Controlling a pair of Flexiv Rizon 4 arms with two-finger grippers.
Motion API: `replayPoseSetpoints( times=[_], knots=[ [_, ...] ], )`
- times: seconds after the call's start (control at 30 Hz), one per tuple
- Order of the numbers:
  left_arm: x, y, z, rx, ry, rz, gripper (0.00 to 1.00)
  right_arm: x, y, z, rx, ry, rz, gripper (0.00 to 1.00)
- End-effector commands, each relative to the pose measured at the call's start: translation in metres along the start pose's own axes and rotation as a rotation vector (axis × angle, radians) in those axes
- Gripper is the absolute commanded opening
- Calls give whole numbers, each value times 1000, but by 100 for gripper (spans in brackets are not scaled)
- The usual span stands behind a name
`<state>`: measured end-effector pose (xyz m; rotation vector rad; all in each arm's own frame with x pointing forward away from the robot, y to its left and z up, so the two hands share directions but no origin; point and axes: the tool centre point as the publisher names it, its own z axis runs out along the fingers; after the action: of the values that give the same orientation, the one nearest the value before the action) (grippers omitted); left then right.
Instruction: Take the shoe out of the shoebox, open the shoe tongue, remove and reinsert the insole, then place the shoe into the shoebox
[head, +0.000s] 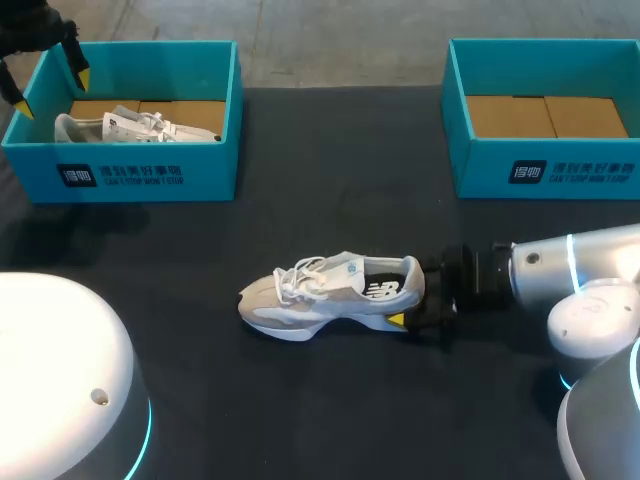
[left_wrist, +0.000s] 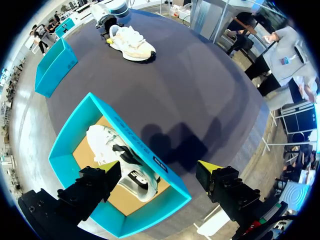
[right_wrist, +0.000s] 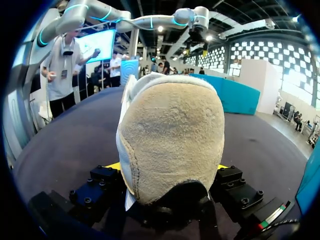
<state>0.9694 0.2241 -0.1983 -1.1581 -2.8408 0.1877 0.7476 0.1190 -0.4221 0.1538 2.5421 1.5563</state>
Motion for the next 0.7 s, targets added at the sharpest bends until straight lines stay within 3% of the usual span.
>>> replayPoseSetpoints(
  times=[0.03,0.57,0.7],
  knots=[
    [1,-1,0,-3,0,0,100,1,1,2,6,-2,1,0],
    [1,-1,0,-3,0,0,100,1,1,2,6,-2,1,0],
    [9,-25,-7,-91,-65,-273,100,1,1,2,6,-2,1,0]
  ],
)
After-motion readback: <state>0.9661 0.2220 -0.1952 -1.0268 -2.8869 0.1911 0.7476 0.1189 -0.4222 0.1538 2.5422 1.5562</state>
